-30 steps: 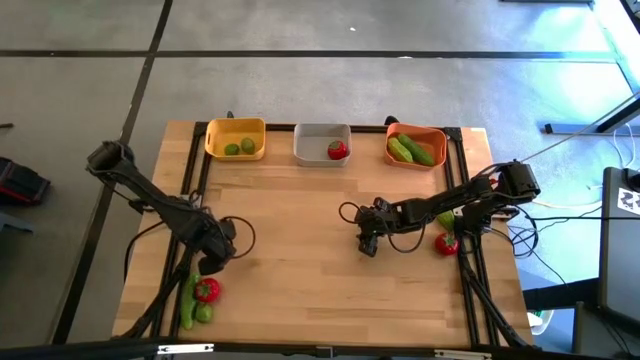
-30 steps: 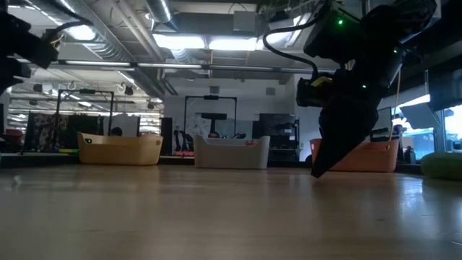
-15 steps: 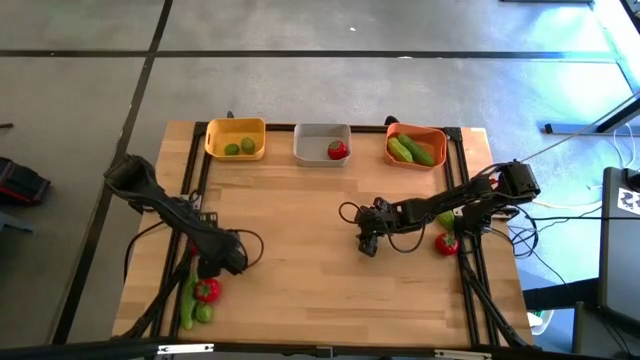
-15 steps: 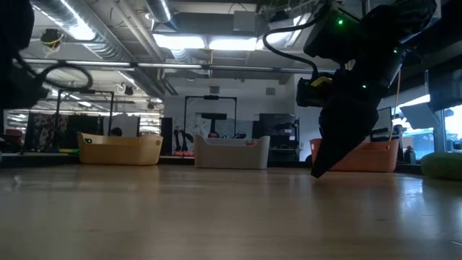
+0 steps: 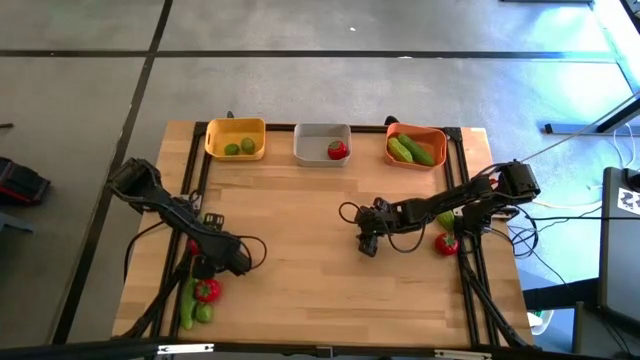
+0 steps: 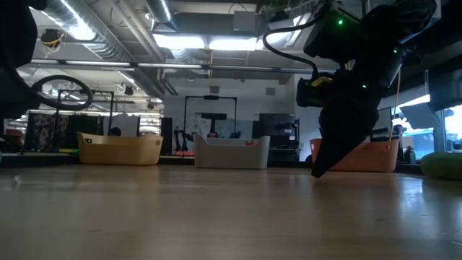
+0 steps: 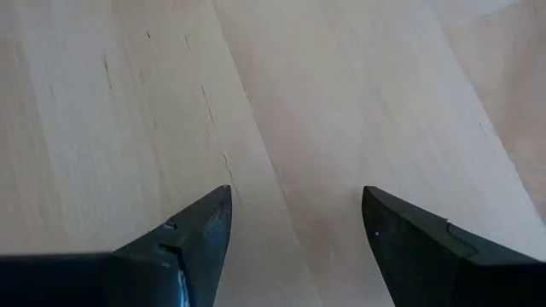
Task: Sort produce into baskets
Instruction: Put the tomatoes into the gray bin
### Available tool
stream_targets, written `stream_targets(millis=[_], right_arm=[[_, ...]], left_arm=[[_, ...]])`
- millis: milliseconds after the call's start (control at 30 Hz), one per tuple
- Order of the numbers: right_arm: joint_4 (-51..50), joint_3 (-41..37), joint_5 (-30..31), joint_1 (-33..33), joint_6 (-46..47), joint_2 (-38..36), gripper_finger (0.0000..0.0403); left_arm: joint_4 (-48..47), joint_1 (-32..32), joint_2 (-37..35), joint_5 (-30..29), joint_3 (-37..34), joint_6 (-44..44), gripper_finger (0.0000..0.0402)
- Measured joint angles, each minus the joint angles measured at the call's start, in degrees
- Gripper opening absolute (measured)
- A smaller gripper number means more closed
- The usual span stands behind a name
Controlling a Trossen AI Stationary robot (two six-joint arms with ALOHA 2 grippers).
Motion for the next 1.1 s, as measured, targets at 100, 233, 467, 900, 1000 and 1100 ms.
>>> stream_targets(millis=[100, 233, 467, 900, 1000, 1100], right_arm=[[0.0, 0.0, -0.9, 0.0, 0.0, 0.0, 0.0252], [-0.2, 0.0, -3.2, 0.1, 0.0, 0.0, 0.0252], [-4.7, 0.2, -12.1, 0.5, 0.2, -1.1, 0.0252], [-7.3, 0.0, -8.7, 1.6, 0.5, -2.0, 0.0252], [-6.7, 0.0, -6.9, 1.6, 0.1, -1.9, 0.0252], [-6.0, 0.0, -5.5, 1.5, 0.0, -1.9, 0.0252]], left_arm=[[0.1, 0.0, 0.0, 0.0, 0.0, 0.1, 0.0278], [-0.1, 0.0, 0.1, -0.3, 0.6, 0.2, 0.0256], [-0.3, 0.1, 0.1, -3.3, 5.7, -0.7, 0.0261], [-1.4, 8.0, 0.1, -15.1, 20.7, -0.9, 0.0264], [-1.1, 11.4, 0.1, -17.8, 24.3, 0.5, 0.0265], [0.6, 15.0, 0.0, -20.7, 27.1, 2.4, 0.0266]])
